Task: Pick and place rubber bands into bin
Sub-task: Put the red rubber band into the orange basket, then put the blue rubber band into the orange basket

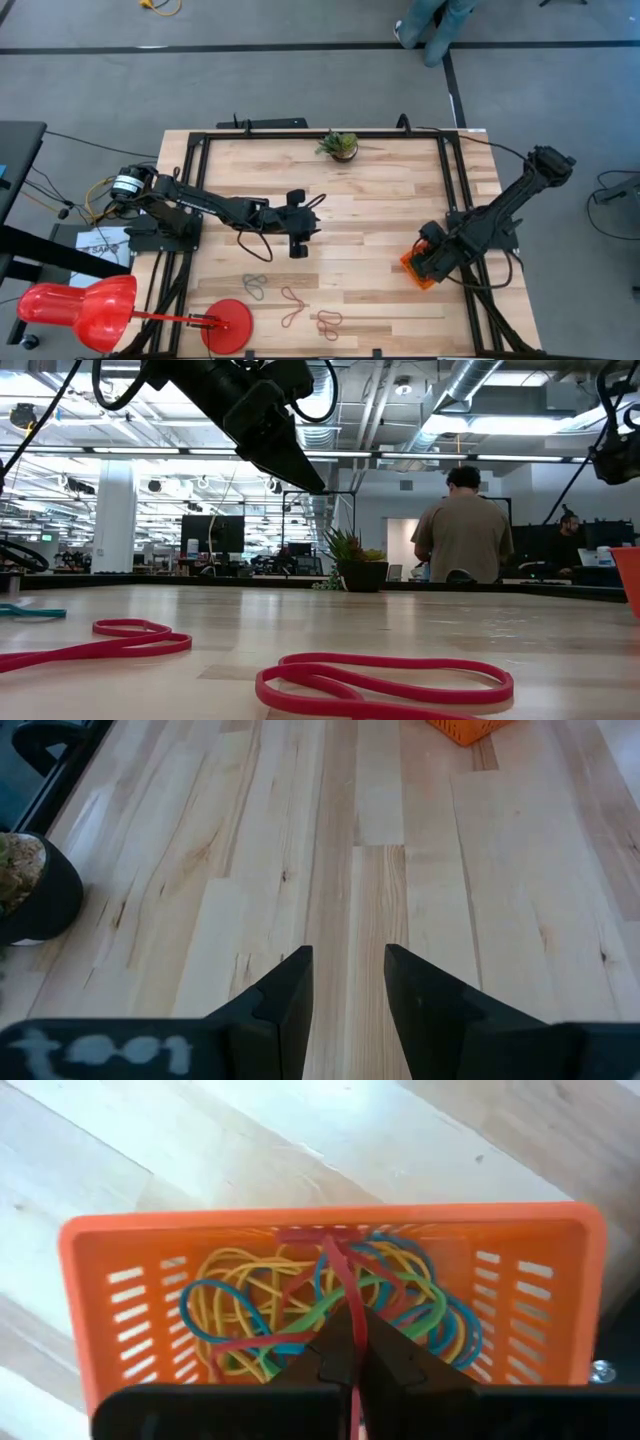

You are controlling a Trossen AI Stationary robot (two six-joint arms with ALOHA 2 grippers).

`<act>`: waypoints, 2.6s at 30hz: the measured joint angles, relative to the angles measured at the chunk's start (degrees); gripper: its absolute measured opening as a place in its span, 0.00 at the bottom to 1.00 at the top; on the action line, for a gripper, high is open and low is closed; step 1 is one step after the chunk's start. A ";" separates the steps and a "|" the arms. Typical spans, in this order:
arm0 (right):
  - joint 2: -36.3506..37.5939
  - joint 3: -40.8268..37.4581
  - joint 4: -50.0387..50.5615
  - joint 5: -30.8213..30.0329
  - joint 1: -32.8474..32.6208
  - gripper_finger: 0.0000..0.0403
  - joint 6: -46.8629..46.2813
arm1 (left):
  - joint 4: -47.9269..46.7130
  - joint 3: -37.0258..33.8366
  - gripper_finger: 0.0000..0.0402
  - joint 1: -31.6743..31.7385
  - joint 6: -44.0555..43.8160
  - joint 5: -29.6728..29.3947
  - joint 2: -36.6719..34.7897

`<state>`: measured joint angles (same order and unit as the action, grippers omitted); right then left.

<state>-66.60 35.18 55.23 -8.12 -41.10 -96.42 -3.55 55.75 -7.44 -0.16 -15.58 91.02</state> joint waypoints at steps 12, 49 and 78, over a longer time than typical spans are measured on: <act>-3.14 0.00 -1.38 6.26 2.18 0.00 6.60 | -0.06 0.00 0.29 0.00 0.20 -0.21 0.00; -2.94 13.50 8.66 3.52 4.71 0.28 7.11 | -1.33 0.00 0.29 0.00 -0.70 -0.26 0.00; -3.03 17.57 -23.99 -33.18 5.21 0.28 61.85 | -20.82 -0.02 0.29 -6.51 -16.04 1.93 -12.48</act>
<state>-69.63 52.75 31.24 -41.30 -35.89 -34.57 -24.37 55.72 -13.96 -16.21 -13.65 78.54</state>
